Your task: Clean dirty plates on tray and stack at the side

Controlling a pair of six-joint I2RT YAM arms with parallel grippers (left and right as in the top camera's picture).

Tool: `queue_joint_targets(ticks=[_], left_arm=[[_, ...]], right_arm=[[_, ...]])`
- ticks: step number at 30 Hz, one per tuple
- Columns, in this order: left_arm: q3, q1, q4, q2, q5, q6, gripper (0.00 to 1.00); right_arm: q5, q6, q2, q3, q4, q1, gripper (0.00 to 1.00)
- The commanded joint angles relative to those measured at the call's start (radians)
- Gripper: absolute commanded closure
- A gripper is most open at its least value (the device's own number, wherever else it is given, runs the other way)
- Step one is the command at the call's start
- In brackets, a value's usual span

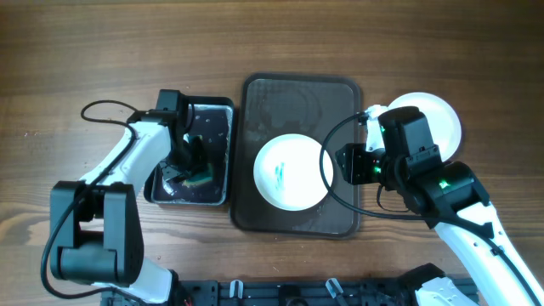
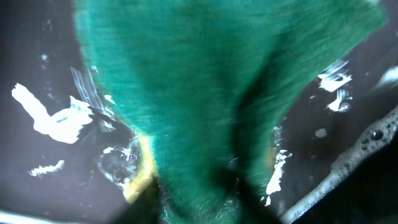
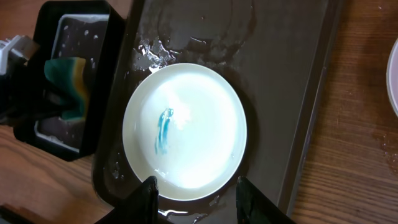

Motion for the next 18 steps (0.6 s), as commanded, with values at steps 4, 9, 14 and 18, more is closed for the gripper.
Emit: queue_joint_targets(ticks=[4, 9, 14, 18], left_arm=[[-0.014, -0.021, -0.019, 0.034, -0.057, -0.004, 0.96], [0.030, -0.021, -0.115, -0.014, -0.055, -0.004, 0.94], [0.078, -0.018, -0.167, -0.073, -0.066, -0.004, 0.54], [0.089, -0.004, -0.149, -0.108, -0.156, -0.004, 0.47]], right_arm=[[-0.016, 0.011, 0.010, 0.007, -0.002, -0.002, 0.59], [-0.014, 0.008, 0.010, 0.007, 0.000, -0.002, 0.59], [-0.012, 0.009, 0.010, 0.007, 0.000, -0.002, 0.59], [-0.012, 0.008, 0.010, 0.007, 0.000, -0.002, 0.59]])
